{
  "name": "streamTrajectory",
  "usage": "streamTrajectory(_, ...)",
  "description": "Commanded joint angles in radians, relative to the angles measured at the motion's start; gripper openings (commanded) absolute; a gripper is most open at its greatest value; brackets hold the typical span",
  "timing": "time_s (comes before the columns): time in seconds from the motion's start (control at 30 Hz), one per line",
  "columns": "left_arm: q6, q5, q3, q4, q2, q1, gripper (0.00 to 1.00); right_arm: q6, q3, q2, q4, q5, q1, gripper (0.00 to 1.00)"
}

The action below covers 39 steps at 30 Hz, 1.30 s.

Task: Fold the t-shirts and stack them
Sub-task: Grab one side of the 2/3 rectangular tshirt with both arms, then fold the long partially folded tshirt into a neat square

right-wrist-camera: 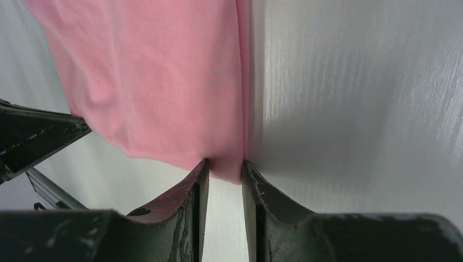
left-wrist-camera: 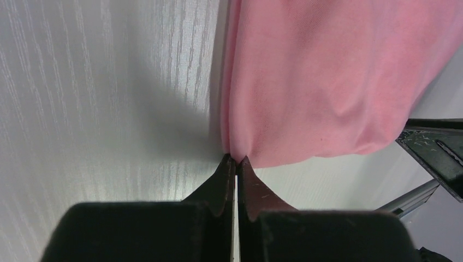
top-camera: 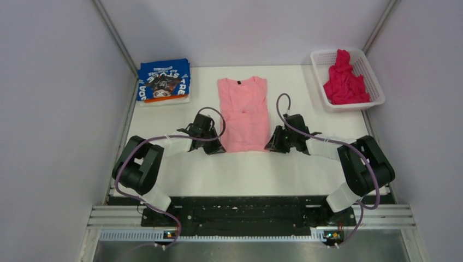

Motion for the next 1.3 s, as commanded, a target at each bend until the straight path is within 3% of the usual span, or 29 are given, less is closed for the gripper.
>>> streamTrajectory(0.0,0.018,-0.039,0.002,-0.007,0.011,-0.006,0.00,-0.004,-0.007,0.017,0.014,0.010,0.028,0.27)
streamTrajectory(0.07,0.017,-0.043,-0.007,-0.001,0.001,-0.007,0.00,-0.012,-0.007,0.014,-0.008,0.032,0.033,0.17)
streamTrajectory(0.13,0.012,-0.041,-0.018,0.004,-0.006,-0.009,0.00,-0.017,-0.012,0.011,-0.015,0.033,0.036,0.00)
streamTrajectory(0.43,-0.016,-0.105,-0.151,-0.063,-0.165,-0.085,0.00,-0.065,-0.081,-0.133,-0.158,0.021,0.090,0.00)
streamTrajectory(0.7,-0.094,-0.176,-0.239,-0.283,-0.511,-0.268,0.00,-0.052,-0.152,-0.463,-0.392,-0.026,0.222,0.00)
streamTrajectory(0.83,-0.113,-0.201,-0.212,-0.380,-0.708,-0.293,0.00,-0.044,-0.105,-0.644,-0.503,0.015,0.241,0.00)
streamTrajectory(0.93,-0.075,-0.208,-0.191,-0.345,-0.806,-0.293,0.00,-0.058,-0.052,-0.697,-0.519,0.031,0.242,0.00)
streamTrajectory(1.07,-0.023,-0.318,-0.130,-0.290,-0.823,-0.288,0.00,-0.093,0.048,-0.668,-0.504,0.122,0.235,0.00)
streamTrajectory(1.17,0.017,-0.413,-0.032,-0.299,-0.764,-0.265,0.00,-0.104,0.113,-0.616,-0.452,0.160,0.200,0.00)
streamTrajectory(1.27,0.072,-0.407,0.036,-0.246,-0.662,-0.210,0.00,-0.113,0.166,-0.554,-0.412,0.171,0.144,0.00)
